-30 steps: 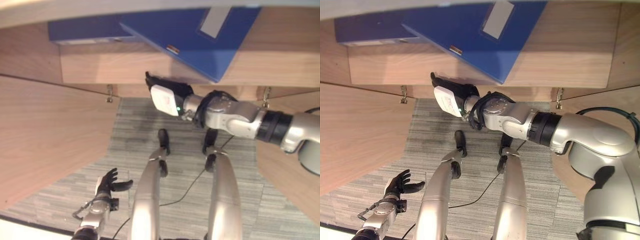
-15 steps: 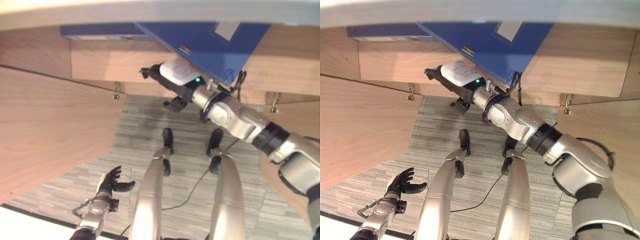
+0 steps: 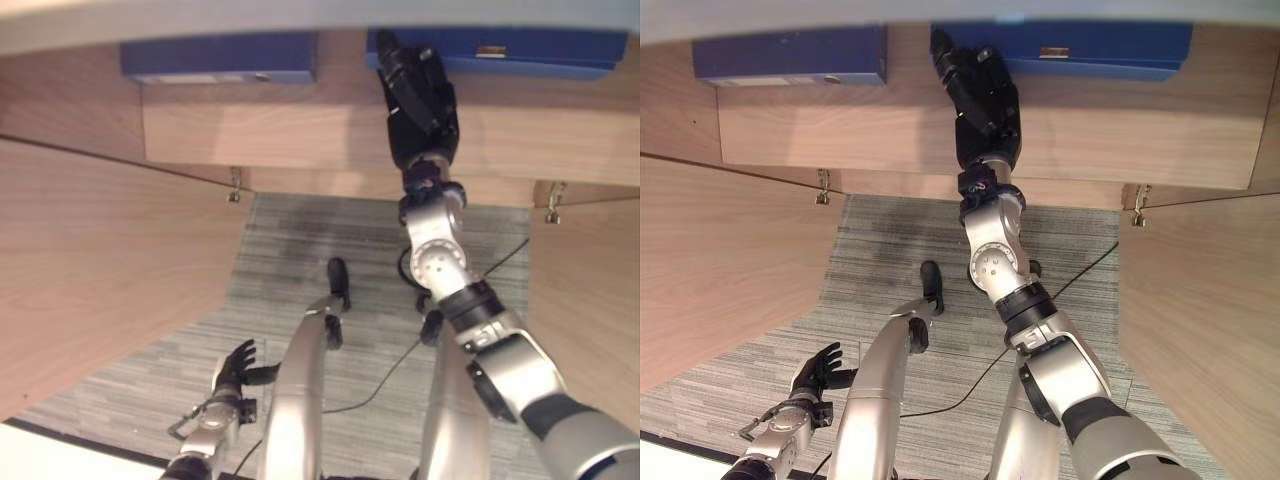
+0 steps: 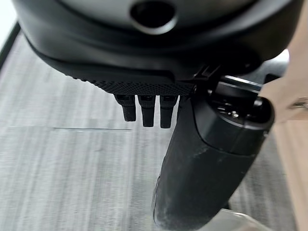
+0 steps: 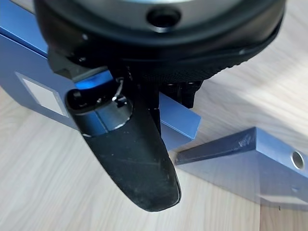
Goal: Put the empty folder in the office cabinet
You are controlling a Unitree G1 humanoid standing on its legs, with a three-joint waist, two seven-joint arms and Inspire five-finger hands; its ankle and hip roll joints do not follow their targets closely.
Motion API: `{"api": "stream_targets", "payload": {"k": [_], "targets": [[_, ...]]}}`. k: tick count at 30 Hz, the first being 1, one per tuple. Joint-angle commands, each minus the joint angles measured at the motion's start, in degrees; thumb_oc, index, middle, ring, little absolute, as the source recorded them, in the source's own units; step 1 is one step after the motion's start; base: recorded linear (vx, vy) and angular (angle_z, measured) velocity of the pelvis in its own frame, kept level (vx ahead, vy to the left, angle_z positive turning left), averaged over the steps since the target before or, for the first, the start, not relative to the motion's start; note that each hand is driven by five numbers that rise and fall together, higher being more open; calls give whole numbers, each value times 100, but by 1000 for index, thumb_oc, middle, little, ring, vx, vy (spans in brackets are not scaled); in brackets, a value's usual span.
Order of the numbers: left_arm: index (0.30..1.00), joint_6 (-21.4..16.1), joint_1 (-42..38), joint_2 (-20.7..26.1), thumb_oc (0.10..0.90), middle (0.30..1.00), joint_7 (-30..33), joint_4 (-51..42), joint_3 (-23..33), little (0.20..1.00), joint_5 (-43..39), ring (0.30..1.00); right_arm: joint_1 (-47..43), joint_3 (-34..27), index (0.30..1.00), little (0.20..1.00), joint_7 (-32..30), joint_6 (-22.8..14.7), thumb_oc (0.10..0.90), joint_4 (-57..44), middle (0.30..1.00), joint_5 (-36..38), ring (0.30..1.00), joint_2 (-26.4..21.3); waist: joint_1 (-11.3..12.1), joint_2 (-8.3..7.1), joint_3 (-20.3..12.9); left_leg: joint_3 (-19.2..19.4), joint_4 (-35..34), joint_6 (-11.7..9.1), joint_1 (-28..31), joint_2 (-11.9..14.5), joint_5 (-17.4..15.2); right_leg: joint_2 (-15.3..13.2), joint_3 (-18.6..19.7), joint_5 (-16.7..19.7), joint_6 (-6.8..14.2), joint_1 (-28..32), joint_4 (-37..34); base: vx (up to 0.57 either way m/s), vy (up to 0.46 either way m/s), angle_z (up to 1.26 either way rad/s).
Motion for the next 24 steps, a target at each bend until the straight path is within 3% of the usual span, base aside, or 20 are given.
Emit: {"api": "stream_targets", "payload": {"k": [1, 4, 5, 7, 8, 14, 17, 20, 24], "targets": [[900, 30, 656, 180, 800, 900, 124, 248, -78, 900, -145, 900, -352, -385, 900, 900, -420, -279, 800, 261, 900, 65, 900, -938, -118, 151, -69, -266, 83, -124, -202, 15, -416, -7, 75, -73, 412, 109, 55, 0, 0, 0], [900, 57, 619, 243, 800, 900, 47, 269, -110, 900, -123, 900, -361, 62, 900, 900, -453, 298, 800, 626, 900, -266, 900, -1292, -104, 84, -69, -270, 65, -124, -211, 23, -390, -11, 46, -34, 408, 107, 27, -10, -11, -4], [900, 54, 582, 290, 800, 900, -16, 292, -95, 900, -87, 900, -443, 481, 900, 900, -483, 891, 800, 894, 900, -955, 900, -1659, -111, 50, -69, -273, 49, -123, -241, 29, -360, -20, 16, -1, 405, 90, 5, -22, -13, -7], [900, 47, 546, 352, 800, 900, -53, 354, -61, 900, -12, 900, -671, 837, 900, 900, -454, 1403, 800, 1214, 900, -1775, 900, -1998, -101, 19, -69, -275, 33, -117, -247, 33, -335, -21, 5, 24, 398, 88, -17, -20, -16, -7], [900, -12, 510, 417, 800, 900, -58, 377, -21, 900, 32, 900, -1049, 1218, 900, 900, -381, 1776, 800, 1618, 900, -2543, 900, -2290, -92, 3, -69, -287, 8, -119, -261, 32, -316, -26, -18, 44, 398, 87, -51, -17, -15, -4], [900, -104, 463, 478, 800, 900, -58, 410, -1, 900, -23, 900, -1665, 2033, 900, 900, 56, 2157, 800, 2317, 900, -3163, 900, -2335, -93, -84, -69, -294, 3, -143, -298, 57, -287, -12, -56, 79, 391, 97, -142, -15, -10, -16], [900, -99, 476, 487, 800, 900, -88, 412, 3, 900, -11, 900, -1741, 2316, 900, 900, 254, 2302, 800, 2305, 900, -3427, 900, -2349, -99, -108, -69, -298, -20, -149, -303, 64, -268, -11, -70, 92, 389, 92, -166, -8, -6, 7], [900, -137, 555, 498, 800, 900, -136, 406, 50, 900, -20, 900, -1956, 2914, 900, 900, 535, 2553, 800, 2336, 900, -4369, 900, -2500, -108, -171, -69, -309, -107, -158, -273, 73, -228, -10, -105, 133, 400, 146, -288, -9, -4, 6], [900, -153, 661, 493, 800, 900, -181, 426, 116, 900, 44, 900, -2009, 3245, 900, 900, 753, 2560, 800, 1953, 900, -4782, 900, -2713, -137, -210, -69, -319, -176, -158, -209, 81, -206, 1, -131, 155, 408, 212, -353, -3, -2, 1]]}}
